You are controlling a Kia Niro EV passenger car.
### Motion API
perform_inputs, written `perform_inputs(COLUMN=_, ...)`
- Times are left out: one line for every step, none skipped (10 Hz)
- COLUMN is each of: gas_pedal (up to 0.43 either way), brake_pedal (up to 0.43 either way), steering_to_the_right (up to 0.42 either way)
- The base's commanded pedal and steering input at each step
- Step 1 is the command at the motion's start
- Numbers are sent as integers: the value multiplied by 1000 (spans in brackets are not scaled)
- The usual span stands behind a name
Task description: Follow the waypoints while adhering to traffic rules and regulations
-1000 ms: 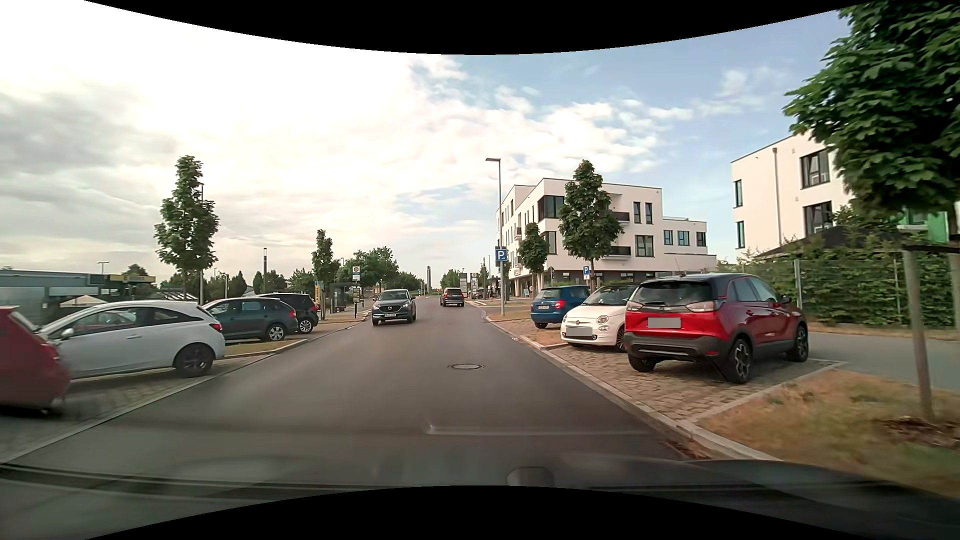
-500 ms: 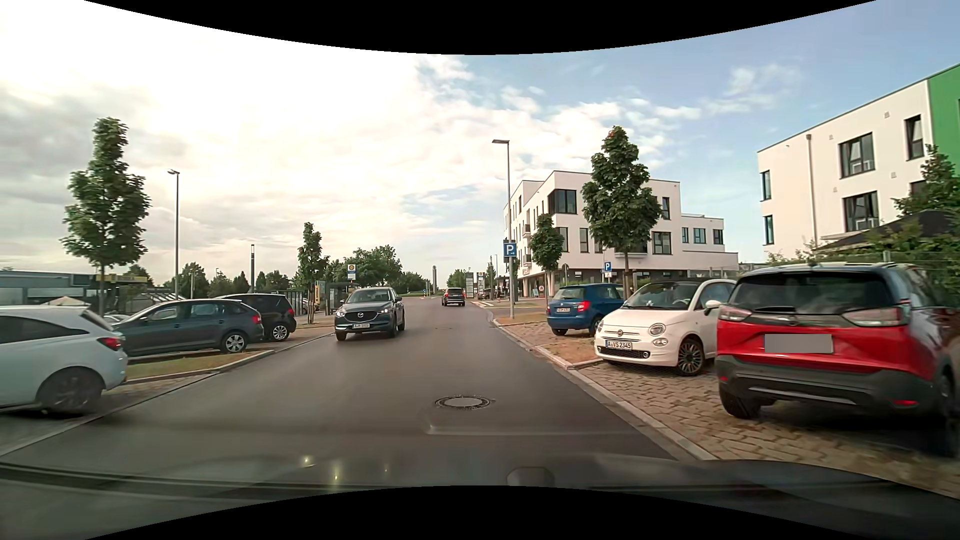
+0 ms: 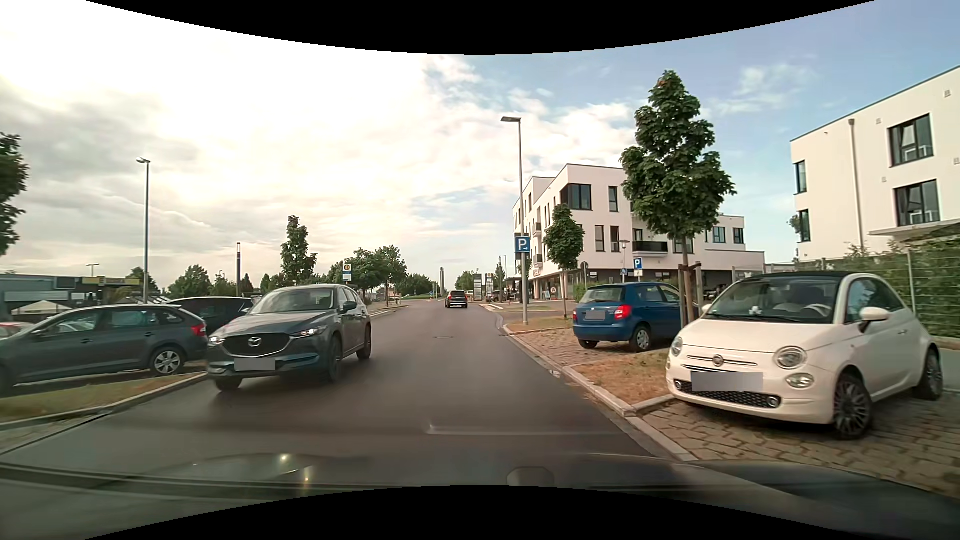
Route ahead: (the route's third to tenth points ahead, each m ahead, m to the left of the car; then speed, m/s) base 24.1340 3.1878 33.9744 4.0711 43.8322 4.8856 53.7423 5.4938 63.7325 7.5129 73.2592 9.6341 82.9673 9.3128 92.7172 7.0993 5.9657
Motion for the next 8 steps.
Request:
perform_inputs(gas_pedal=138, brake_pedal=0, steering_to_the_right=-38)
perform_inputs(gas_pedal=138, brake_pedal=0, steering_to_the_right=-38)
perform_inputs(gas_pedal=138, brake_pedal=0, steering_to_the_right=-38)
perform_inputs(gas_pedal=138, brake_pedal=0, steering_to_the_right=-38)
perform_inputs(gas_pedal=177, brake_pedal=0, steering_to_the_right=-38)
perform_inputs(gas_pedal=177, brake_pedal=0, steering_to_the_right=-38)
perform_inputs(gas_pedal=177, brake_pedal=0, steering_to_the_right=-37)
perform_inputs(gas_pedal=177, brake_pedal=0, steering_to_the_right=-38)
